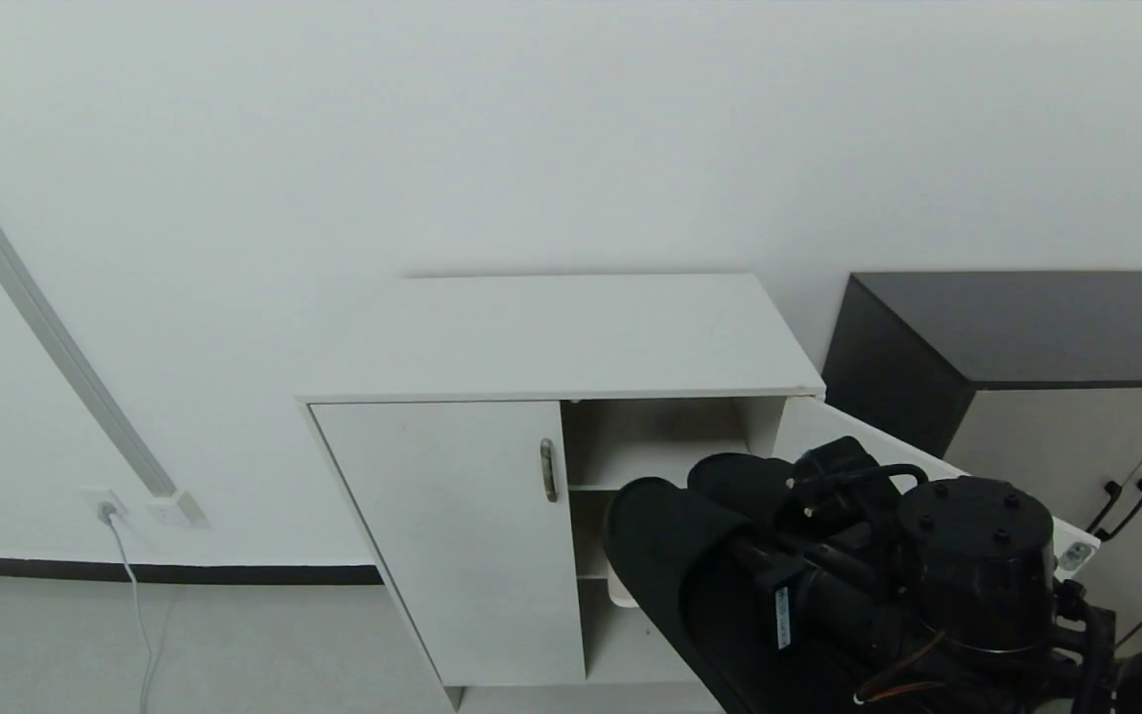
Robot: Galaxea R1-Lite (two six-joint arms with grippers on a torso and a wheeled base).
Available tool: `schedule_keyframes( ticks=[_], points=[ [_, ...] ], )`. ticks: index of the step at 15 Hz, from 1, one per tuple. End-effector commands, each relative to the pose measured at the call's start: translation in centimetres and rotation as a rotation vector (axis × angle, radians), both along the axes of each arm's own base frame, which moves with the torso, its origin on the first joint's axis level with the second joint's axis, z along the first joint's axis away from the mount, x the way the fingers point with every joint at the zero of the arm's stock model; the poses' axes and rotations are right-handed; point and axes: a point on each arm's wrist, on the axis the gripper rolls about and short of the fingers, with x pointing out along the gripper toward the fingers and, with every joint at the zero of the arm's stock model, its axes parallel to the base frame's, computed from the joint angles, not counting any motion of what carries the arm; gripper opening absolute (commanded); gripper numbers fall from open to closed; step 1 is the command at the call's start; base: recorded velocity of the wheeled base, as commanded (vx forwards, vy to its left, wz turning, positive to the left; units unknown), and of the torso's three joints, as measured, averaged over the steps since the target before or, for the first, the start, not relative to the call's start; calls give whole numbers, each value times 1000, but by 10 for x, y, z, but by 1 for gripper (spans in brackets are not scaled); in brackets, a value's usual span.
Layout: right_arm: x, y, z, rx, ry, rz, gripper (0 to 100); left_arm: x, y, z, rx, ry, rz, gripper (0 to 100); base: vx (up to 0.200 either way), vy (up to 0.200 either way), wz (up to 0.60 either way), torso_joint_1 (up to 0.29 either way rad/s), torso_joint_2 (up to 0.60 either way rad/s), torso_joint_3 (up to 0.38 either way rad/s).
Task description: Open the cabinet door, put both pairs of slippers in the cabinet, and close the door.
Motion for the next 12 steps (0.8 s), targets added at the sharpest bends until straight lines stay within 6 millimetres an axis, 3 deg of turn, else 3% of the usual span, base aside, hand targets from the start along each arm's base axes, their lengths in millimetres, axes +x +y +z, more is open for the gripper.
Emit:
schedule_keyframes(
  ticks=[1,12],
  points=[
    [0,0,-1,-3,2,0,0,0,0,0,0,1,0,0,0,0,0,-222,549,310],
    [-1,-1,-2,-16,-4,8,0,0,0,0,0,1,0,0,0,0,0,-197,518,317]
  ],
)
